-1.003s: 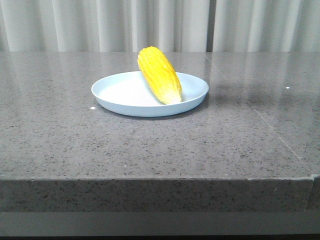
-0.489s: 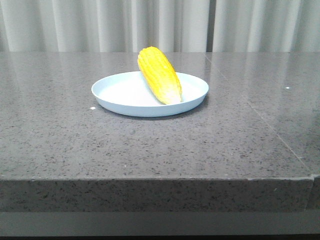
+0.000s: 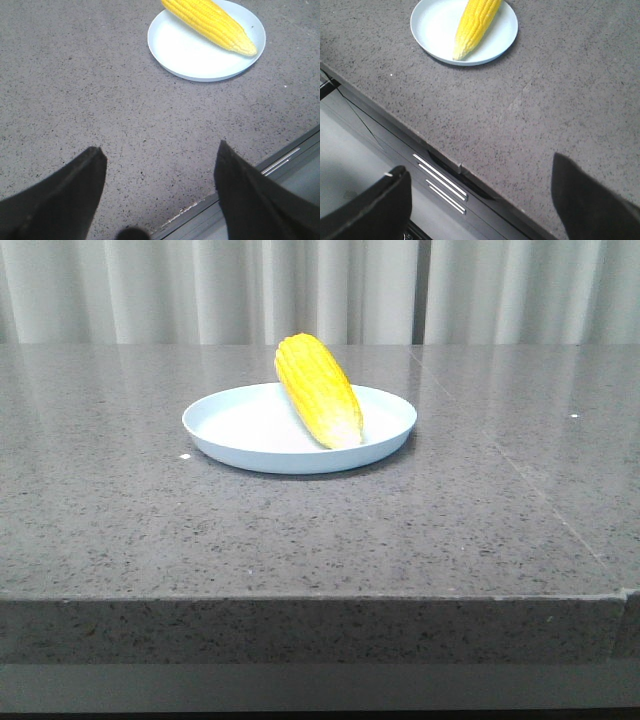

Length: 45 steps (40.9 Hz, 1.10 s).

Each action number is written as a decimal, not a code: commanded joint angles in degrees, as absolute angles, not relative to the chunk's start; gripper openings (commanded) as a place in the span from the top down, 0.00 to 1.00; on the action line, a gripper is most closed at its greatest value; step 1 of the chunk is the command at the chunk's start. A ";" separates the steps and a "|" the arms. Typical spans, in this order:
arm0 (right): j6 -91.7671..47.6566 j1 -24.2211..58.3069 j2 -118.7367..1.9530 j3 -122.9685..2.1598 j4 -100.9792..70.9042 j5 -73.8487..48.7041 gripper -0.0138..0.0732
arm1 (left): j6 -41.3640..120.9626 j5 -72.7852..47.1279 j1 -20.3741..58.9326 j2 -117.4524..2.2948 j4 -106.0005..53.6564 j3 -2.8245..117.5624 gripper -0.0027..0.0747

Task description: Place corn on plate with both arms

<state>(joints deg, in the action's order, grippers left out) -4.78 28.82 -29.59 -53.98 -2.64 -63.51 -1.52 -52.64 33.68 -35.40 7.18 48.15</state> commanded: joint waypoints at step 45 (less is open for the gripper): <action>-4.58 28.72 -24.90 -52.63 -2.40 -59.14 0.92 | -2.14 -48.22 34.06 -35.34 5.23 49.56 0.99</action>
